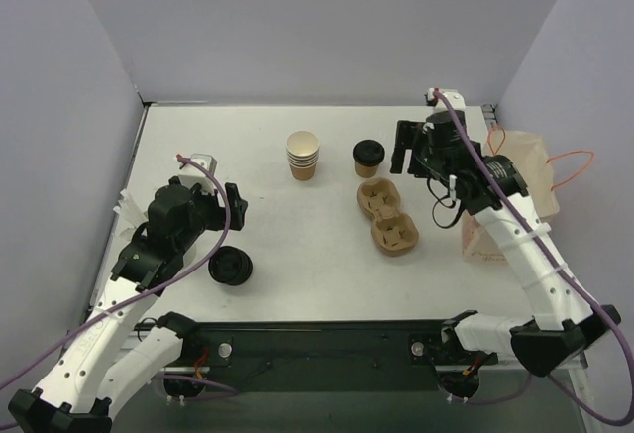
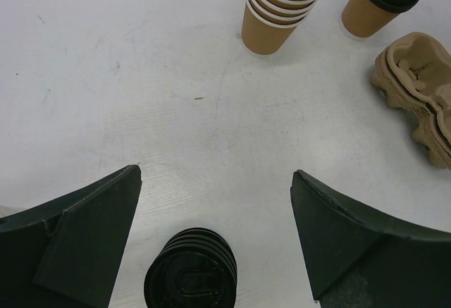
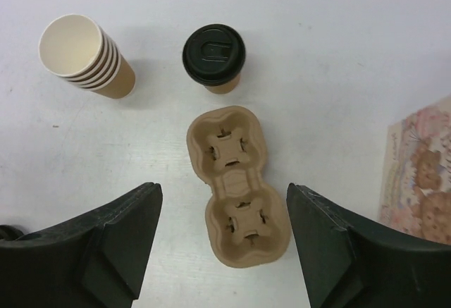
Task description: Pack the takeout coffee
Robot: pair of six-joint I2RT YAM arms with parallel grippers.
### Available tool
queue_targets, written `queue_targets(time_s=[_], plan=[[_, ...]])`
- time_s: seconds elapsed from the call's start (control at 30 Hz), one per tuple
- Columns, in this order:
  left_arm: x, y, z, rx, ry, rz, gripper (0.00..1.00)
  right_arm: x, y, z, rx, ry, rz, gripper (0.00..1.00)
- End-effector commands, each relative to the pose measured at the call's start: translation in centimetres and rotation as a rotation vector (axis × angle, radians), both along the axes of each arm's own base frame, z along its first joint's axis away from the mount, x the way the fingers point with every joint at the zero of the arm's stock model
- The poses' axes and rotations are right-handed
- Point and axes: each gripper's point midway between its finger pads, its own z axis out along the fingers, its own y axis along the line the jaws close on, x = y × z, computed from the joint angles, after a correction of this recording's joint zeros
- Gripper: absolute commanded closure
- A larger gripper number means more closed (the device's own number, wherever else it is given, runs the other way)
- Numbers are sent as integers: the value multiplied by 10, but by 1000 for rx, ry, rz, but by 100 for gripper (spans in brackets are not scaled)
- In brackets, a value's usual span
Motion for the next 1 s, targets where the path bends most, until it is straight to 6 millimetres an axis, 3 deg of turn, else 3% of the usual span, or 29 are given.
queue_targets(time_s=[0.0, 0.23, 0.37, 0.43, 0.6, 0.73, 0.77, 0.97], plan=[[0, -3, 9, -18, -28, -2, 3, -32, -52, 13, -84, -10, -162, 26], [-2, -8, 11, -23, -32, -30, 3, -53, -124, 35, -291, -39, -353, 26], [-3, -10, 11, -27, -30, -43, 3, -56, -153, 47, -319, -28, -419, 25], [-4, -9, 11, -26, -32, -45, 3, -55, -163, 43, -308, 0, -431, 24], [-5, -5, 11, -11, -41, -25, 3, -42, -171, 21, -245, 91, -393, 21], [-5, -6, 11, -6, -38, -29, 3, -25, -165, -10, -210, 202, -315, 21], [-5, -6, 12, -7, -39, -31, 3, -24, -175, -14, -206, 219, -338, 22], [-6, -7, 14, -12, -50, -37, 3, -8, -183, -34, -180, 290, -319, 38]])
